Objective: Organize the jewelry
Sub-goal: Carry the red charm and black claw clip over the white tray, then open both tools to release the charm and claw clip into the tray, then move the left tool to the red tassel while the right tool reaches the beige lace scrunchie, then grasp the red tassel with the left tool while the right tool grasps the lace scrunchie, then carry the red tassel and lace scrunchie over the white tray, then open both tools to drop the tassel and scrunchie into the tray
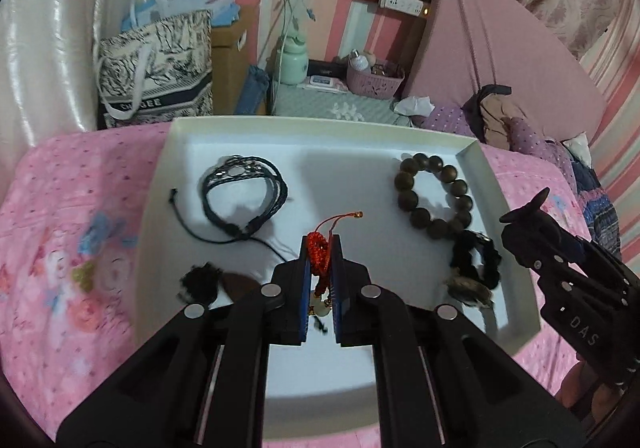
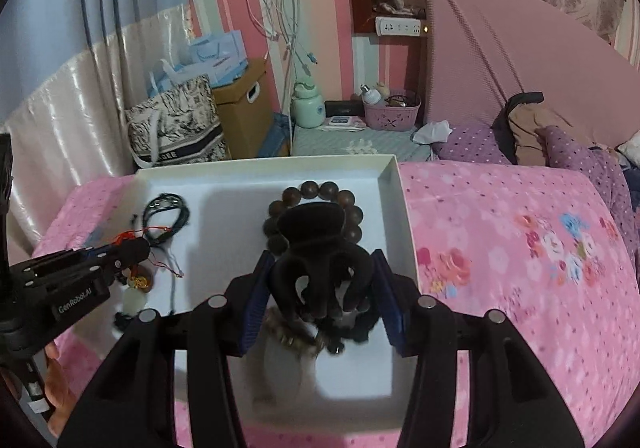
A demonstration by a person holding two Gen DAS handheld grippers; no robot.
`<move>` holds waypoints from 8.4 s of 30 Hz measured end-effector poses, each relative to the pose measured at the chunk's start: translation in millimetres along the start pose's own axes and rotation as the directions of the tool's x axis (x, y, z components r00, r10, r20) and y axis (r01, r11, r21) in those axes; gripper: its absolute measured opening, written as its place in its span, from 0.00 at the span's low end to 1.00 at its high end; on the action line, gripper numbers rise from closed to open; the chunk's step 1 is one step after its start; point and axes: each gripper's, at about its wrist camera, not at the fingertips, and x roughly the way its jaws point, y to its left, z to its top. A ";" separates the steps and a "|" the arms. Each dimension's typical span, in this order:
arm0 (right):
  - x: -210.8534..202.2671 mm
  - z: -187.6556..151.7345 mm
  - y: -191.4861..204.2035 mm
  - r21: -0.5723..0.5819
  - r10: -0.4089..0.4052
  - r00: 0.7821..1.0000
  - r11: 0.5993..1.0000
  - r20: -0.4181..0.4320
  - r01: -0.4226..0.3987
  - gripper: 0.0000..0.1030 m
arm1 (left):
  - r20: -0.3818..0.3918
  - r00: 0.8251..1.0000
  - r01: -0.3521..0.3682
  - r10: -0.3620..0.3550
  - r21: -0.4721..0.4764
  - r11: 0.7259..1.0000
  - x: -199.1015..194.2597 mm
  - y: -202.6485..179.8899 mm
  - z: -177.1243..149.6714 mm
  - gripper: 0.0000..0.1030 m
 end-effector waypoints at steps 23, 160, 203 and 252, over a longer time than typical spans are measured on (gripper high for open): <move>39.2 -10.2 -15.5 -0.009 -0.085 0.995 0.996 -0.048 0.084 0.49 | 0.009 0.988 -0.151 0.151 0.097 0.984 41.4 -2.4 -8.1 0.09; -149.5 -209.8 28.4 -0.082 0.144 0.989 0.986 -0.014 -0.145 0.06 | 0.020 0.998 -0.053 0.053 -0.026 0.998 -174.5 50.2 -270.9 0.09; -1.7 -56.5 75.0 -0.031 0.111 0.994 0.993 -0.017 -0.111 0.06 | 0.051 0.989 -0.142 0.140 0.044 0.989 -27.2 47.6 -61.4 0.09; -190.1 -143.1 39.7 -0.057 -0.006 0.976 0.998 0.217 0.019 0.96 | 0.308 0.922 -0.238 0.235 -0.031 0.971 -222.6 22.1 -186.3 0.97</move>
